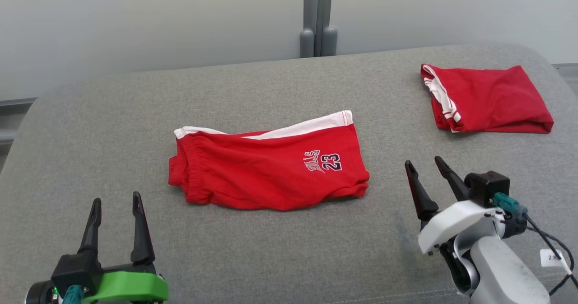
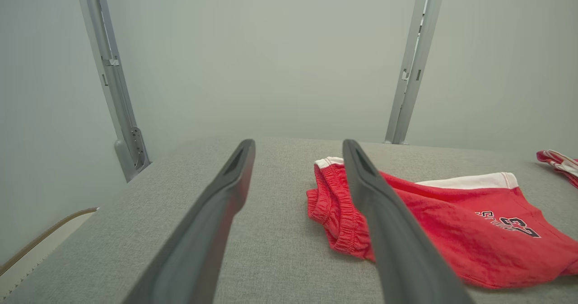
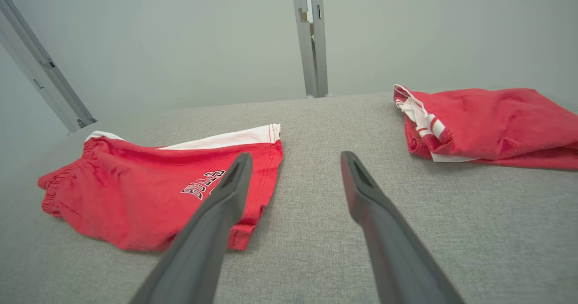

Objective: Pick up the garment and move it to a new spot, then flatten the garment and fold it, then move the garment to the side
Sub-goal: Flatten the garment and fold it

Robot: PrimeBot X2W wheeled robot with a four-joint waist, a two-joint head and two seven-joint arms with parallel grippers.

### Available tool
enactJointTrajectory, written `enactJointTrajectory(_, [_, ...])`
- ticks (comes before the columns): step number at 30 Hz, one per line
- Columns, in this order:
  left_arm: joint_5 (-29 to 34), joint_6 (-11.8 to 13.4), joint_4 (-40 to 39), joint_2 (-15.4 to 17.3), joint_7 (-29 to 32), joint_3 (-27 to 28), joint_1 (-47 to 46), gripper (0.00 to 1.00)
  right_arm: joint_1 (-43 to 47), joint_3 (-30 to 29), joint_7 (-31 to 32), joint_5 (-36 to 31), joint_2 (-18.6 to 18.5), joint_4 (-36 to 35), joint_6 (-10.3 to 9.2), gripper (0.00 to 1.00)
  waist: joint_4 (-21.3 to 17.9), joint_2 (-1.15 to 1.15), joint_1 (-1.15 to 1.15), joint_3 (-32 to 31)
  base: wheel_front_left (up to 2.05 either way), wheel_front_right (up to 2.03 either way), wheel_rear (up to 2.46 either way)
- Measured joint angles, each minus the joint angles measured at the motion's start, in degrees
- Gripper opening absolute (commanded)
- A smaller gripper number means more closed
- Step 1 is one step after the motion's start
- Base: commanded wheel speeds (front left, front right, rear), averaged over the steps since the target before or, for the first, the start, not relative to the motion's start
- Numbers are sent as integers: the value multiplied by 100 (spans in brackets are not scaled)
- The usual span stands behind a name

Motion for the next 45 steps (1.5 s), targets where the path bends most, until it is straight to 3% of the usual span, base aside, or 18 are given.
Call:
enactJointTrajectory(9, [169, -98, -77, 15, 0, 205, 426, 100, 823, -818, 1, -943, 411, -832, 0, 100, -257, 0, 0, -208, 0, 0, 0])
enactJointTrajectory(20, [422, -97, -25, 229, 0, 237, 632, 100, 1382, -1452, 308, -1430, 657, -1479, 0, 100, -350, 0, 0, -274, 0, 0, 0])
enactJointTrajectory(45, [355, -152, 30, 292, 0, 187, 674, 100, 1553, -1382, 590, -1458, 781, -1902, 0, 100, -266, 0, 0, -285, 0, 0, 0])
